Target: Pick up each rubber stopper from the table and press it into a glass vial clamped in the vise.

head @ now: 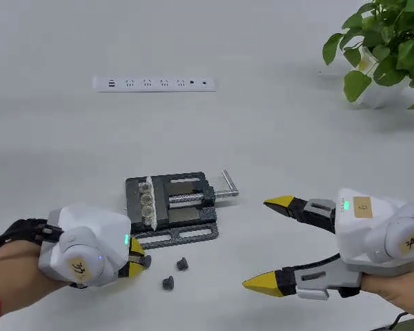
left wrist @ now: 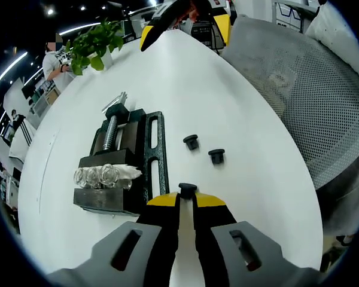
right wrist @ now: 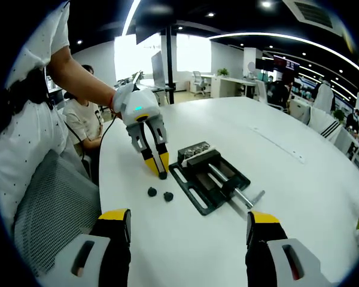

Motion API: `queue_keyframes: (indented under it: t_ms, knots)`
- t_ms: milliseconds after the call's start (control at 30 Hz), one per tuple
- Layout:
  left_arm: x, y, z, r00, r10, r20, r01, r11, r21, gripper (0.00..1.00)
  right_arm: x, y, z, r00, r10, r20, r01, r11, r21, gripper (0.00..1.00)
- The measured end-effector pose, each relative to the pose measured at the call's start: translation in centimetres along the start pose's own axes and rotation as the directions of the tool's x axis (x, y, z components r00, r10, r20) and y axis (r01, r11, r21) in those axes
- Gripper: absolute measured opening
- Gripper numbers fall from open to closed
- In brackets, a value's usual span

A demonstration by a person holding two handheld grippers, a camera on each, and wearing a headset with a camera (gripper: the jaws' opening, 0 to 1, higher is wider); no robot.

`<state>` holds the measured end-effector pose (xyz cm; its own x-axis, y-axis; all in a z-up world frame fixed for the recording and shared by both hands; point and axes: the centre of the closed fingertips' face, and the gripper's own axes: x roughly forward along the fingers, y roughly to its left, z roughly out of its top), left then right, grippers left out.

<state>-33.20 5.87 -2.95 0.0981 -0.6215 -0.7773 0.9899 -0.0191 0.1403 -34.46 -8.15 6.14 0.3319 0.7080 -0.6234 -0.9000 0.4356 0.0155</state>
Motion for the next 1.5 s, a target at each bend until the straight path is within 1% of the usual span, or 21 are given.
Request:
queue_keyframes:
  t_ms: [200, 367, 533, 667, 767, 867, 967, 1033, 1133, 1300, 1367, 1400, 1467, 1500]
  knots:
    - [0.0, 0.0, -0.1, 1.0000, 0.010, 0.000, -0.010, 1.000, -0.014, 0.05, 0.1, 0.1, 0.1, 1.0000, 0.004, 0.000, -0.004, 1.000, -0.001, 0.77]
    - [-0.1, 0.0, -0.1, 0.9998, 0.016, 0.008, -0.016, 0.999, -0.036, 0.05, 0.2, 0.1, 0.3, 1.0000, 0.007, 0.002, -0.007, 1.000, -0.004, 0.77]
    - [-0.4, -0.1, 0.3, 0.9991, 0.031, 0.029, -0.029, 0.997, -0.071, 0.04, 0.2, 0.0, 0.4, 1.0000, 0.008, 0.004, -0.008, 1.000, -0.008, 0.76]
    - [-1.0, -0.1, 1.0, 0.9972, 0.049, 0.057, -0.043, 0.994, -0.105, 0.04, 0.3, 0.2, 0.8, 0.9999, 0.011, 0.011, -0.011, 1.000, -0.007, 0.75]
    - [-1.3, -0.1, 1.4, 0.9952, 0.063, 0.076, -0.053, 0.991, -0.123, 0.04, 0.3, 0.4, 1.4, 0.9997, 0.014, 0.021, -0.014, 1.000, -0.003, 0.75]
    - [-1.7, -0.2, 2.1, 0.9921, 0.076, 0.099, -0.061, 0.987, -0.149, 0.04, 0.3, 0.5, 2.0, 0.9992, 0.019, 0.034, -0.019, 1.000, -0.001, 0.73]
    - [-2.3, -0.2, 3.2, 0.9867, 0.095, 0.132, -0.070, 0.981, -0.180, 0.04, 0.2, 0.4, 2.6, 0.9986, 0.025, 0.046, -0.025, 1.000, 0.000, 0.72]
    - [-2.6, -0.2, 3.6, 0.9834, 0.106, 0.147, -0.076, 0.978, -0.195, 0.04, 0.2, 0.5, 2.9, 0.9982, 0.029, 0.053, -0.030, 1.000, 0.001, 0.70]
    - [-3.2, -0.1, 4.8, 0.9749, 0.128, 0.182, -0.085, 0.970, -0.226, 0.04, 0.2, 0.6, 3.7, 0.9968, 0.040, 0.070, -0.041, 0.999, 0.007, 0.67]
    - [-4.0, 0.1, 6.2, 0.9641, 0.153, 0.217, -0.097, 0.963, -0.251, 0.04, 0.2, 1.0, 5.0, 0.9949, 0.061, 0.080, -0.062, 0.998, 0.009, 0.60]
    - [-4.5, 0.3, 6.9, 0.9565, 0.169, 0.238, -0.103, 0.958, -0.266, 0.04, 0.2, 1.4, 5.4, 0.9945, 0.082, 0.065, -0.084, 0.996, 0.034, 0.56]
    - [-4.8, 0.5, 7.3, 0.9500, 0.182, 0.254, -0.108, 0.954, -0.281, 0.04, 0.2, 1.6, 5.8, 0.9937, 0.088, 0.070, -0.090, 0.996, 0.028, 0.54]
    - [-5.3, 0.7, 7.9, 0.9426, 0.195, 0.271, -0.111, 0.949, -0.294, 0.04, 0.1, 2.0, 6.3, 0.9920, 0.106, 0.068, -0.109, 0.994, 0.030, 0.51]
    - [-5.4, 0.7, 8.1, 0.9413, 0.197, 0.274, -0.113, 0.949, -0.294, 0.04, 0.1, 2.3, 6.5, 0.9911, 0.118, 0.062, -0.120, 0.992, 0.044, 0.48]
